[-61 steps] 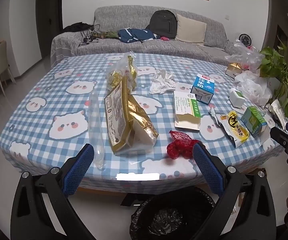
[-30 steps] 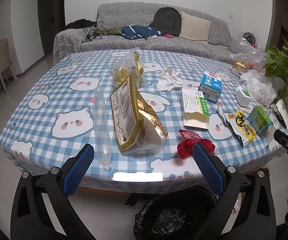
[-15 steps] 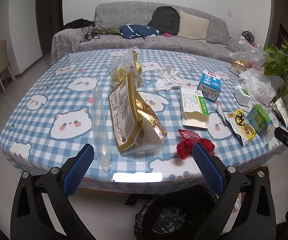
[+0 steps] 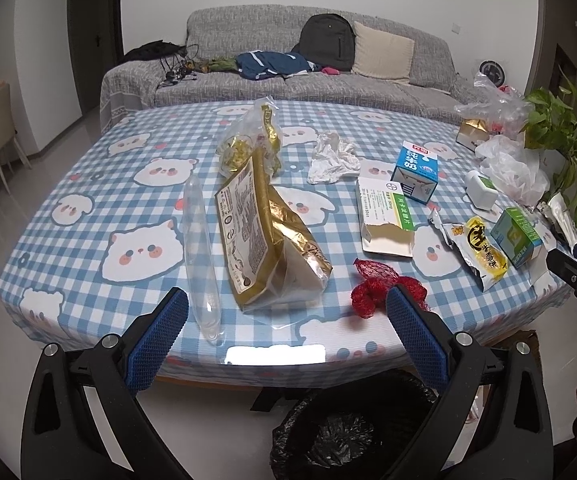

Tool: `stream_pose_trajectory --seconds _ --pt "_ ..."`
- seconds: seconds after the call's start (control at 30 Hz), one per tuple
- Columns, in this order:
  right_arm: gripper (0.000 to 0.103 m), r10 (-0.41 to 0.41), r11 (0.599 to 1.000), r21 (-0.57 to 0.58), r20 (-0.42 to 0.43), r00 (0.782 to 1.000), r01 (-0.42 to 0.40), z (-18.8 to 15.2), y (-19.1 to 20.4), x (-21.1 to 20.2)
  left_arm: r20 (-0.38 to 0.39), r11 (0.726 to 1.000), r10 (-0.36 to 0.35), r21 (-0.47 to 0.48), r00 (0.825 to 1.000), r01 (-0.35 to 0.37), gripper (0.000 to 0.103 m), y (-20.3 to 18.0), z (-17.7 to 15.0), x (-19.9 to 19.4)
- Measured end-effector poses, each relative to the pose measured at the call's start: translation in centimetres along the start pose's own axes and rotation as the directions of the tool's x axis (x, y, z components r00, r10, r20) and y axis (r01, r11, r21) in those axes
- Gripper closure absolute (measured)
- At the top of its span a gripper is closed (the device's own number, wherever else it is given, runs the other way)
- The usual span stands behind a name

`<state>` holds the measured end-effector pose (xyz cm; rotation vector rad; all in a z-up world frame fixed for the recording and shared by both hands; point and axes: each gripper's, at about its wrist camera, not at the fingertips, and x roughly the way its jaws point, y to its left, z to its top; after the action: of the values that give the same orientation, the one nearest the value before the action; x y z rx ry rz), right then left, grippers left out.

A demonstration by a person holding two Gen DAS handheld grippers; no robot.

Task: Collect trash
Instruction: 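Reach both grippers toward the snack packets on the table, then grasp the gold foil bag with the left gripper while the right grasps the yellow packet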

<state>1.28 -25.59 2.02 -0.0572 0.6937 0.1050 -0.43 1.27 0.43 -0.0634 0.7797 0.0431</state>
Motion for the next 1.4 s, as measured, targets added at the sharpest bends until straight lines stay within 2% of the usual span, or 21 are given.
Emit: stream_pose_trajectory --seconds 0.47,0.7,0.97,1.2,1.4 --pt "0.006 0.015 1.000 -0.001 0.000 1.000 -0.015 0.8 0.7 1.2 -0.015 1.000 0.016 -0.008 1.000 -0.016 0.006 1.0 0.8 1.4" --pt "0.007 0.013 0.999 -0.033 -0.025 1.000 -0.014 1.7 2.4 4.1 -0.029 0.999 0.038 0.001 0.999 -0.038 0.006 1.6 2.6 3.8" --pt "0.008 -0.001 0.999 -0.050 -0.082 0.997 -0.003 2.4 3.4 8.0 -0.090 0.999 0.042 -0.026 0.995 -0.044 0.007 2.6 4.5 8.0" --pt "0.016 -0.024 0.999 -0.047 -0.160 0.987 0.016 2.5 3.4 11.6 -0.126 0.997 0.067 -0.026 0.990 -0.071 0.009 2.6 6.3 10.8" --pt "0.024 -0.017 0.999 -0.033 -0.204 0.979 0.010 2.1 2.9 13.3 -0.163 0.997 0.070 -0.026 0.984 -0.075 0.016 2.5 6.9 12.9"
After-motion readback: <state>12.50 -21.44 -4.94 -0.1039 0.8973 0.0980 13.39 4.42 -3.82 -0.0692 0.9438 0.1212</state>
